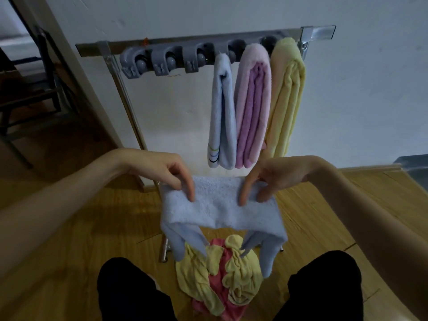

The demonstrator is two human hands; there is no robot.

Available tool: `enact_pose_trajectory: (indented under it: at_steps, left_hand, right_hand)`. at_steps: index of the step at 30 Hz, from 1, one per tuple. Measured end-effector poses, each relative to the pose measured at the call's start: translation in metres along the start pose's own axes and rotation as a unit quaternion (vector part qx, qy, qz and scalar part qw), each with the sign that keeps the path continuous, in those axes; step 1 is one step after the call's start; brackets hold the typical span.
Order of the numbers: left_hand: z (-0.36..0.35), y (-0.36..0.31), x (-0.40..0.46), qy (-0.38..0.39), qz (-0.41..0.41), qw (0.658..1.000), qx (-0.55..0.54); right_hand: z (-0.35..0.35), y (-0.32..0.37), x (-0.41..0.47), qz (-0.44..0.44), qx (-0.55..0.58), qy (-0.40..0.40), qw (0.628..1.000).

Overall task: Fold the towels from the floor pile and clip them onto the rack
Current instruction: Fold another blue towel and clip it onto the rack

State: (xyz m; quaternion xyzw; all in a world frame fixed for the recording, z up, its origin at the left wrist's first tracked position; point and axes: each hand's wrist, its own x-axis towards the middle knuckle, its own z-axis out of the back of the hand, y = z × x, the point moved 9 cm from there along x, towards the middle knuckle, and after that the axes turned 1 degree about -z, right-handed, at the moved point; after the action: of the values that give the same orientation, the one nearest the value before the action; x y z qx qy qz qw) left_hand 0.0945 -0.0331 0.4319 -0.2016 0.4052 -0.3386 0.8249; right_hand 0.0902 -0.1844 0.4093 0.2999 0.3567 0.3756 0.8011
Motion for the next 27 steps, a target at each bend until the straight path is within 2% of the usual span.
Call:
enact_pose_trajectory:
  at_steps: [3, 6, 8, 10, 13, 15, 18, 23, 25, 27]
  left_hand:
    - [0.003, 0.001, -0.001, -0.010, 0.030, 0.997, 0.068]
    - [0.023, 0.009, -0.006, -0.116, 0.078, 0.971, 0.193]
    - [0.040, 0.007, -0.011, -0.241, 0.100, 0.935, 0.239]
    - [0.056, -0.001, -0.016, -0.356, 0.092, 0.902, 0.228]
    - [0.079, -0.016, -0.026, -0.488, 0.070, 0.830, 0.263]
    - [0.091, -0.023, -0.033, -0.549, 0.061, 0.779, 0.297]
    - [0.098, -0.028, -0.037, -0.583, 0.078, 0.728, 0.351]
    - [0.112, -0.031, -0.042, -0.626, 0.130, 0.657, 0.400]
    - [0.124, -0.034, -0.041, -0.640, 0.138, 0.647, 0.392]
    - [0.137, -0.045, -0.042, -0.642, 0.122, 0.651, 0.386]
  right_hand:
    - [0.014, 0.002, 0.010, -0.029, -0.162, -0.083, 0.983]
    - [0.035, 0.002, 0.010, -0.069, -0.253, -0.207, 0.942]
    - [0.051, 0.010, 0.006, -0.074, -0.275, -0.289, 0.914]
    - [0.066, 0.021, 0.002, -0.065, -0.301, -0.357, 0.882]
    - [0.091, 0.035, -0.006, -0.080, -0.349, -0.442, 0.822]
    - [0.103, 0.045, -0.015, -0.074, -0.371, -0.511, 0.772]
    - [0.111, 0.053, -0.022, -0.045, -0.387, -0.571, 0.723]
    - [0.121, 0.067, -0.031, -0.024, -0.375, -0.626, 0.683]
    - [0.129, 0.077, -0.037, -0.024, -0.363, -0.657, 0.660]
    - [0.140, 0.089, -0.042, -0.022, -0.345, -0.686, 0.640]
